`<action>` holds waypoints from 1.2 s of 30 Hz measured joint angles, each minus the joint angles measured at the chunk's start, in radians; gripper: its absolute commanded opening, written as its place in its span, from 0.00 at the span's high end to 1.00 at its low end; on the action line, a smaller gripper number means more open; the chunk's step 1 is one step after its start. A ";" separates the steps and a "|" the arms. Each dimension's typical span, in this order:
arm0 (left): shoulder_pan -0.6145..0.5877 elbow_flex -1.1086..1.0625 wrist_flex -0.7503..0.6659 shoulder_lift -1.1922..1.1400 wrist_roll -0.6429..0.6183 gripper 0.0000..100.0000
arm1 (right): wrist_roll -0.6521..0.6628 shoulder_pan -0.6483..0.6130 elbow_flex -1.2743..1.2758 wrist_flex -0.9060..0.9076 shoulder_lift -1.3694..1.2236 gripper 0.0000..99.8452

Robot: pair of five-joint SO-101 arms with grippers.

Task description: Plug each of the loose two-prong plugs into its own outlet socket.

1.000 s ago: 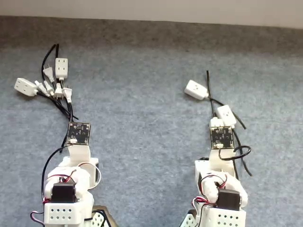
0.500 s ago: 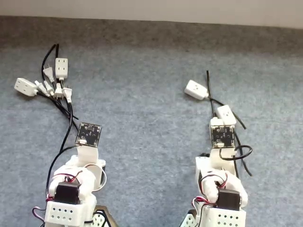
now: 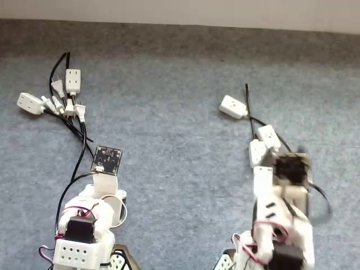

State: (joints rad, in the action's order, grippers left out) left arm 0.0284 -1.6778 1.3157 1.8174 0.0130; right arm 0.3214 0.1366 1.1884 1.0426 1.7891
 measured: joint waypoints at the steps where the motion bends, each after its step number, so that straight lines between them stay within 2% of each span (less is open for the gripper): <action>1: 0.000 0.000 0.000 0.000 0.000 0.96 | 0.000 0.017 -0.061 0.000 -0.032 0.80; 7: 0.000 0.000 0.000 0.000 0.000 0.96 | -0.005 0.100 -0.387 0.005 -0.384 0.80; 11: 0.000 0.000 0.000 0.000 0.000 0.96 | -0.005 0.106 -0.588 0.106 -0.689 0.80; 14: 0.000 0.000 0.000 0.000 0.000 0.96 | 0.002 0.048 -0.740 0.227 -0.905 0.80; 18: 0.000 0.000 0.000 0.000 0.000 0.96 | 0.094 -0.018 -0.887 0.374 -1.188 0.80; 27: 0.000 0.000 0.000 0.000 0.000 0.96 | 0.149 -0.029 -0.933 0.420 -1.680 0.80; 36: 0.000 0.000 0.000 0.000 0.000 0.96 | 0.149 -0.087 -0.939 0.410 -1.956 0.80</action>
State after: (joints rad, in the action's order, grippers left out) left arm 0.0284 -1.6778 1.3157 1.8174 0.0130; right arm 0.4703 0.0491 0.2493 1.4523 -0.1672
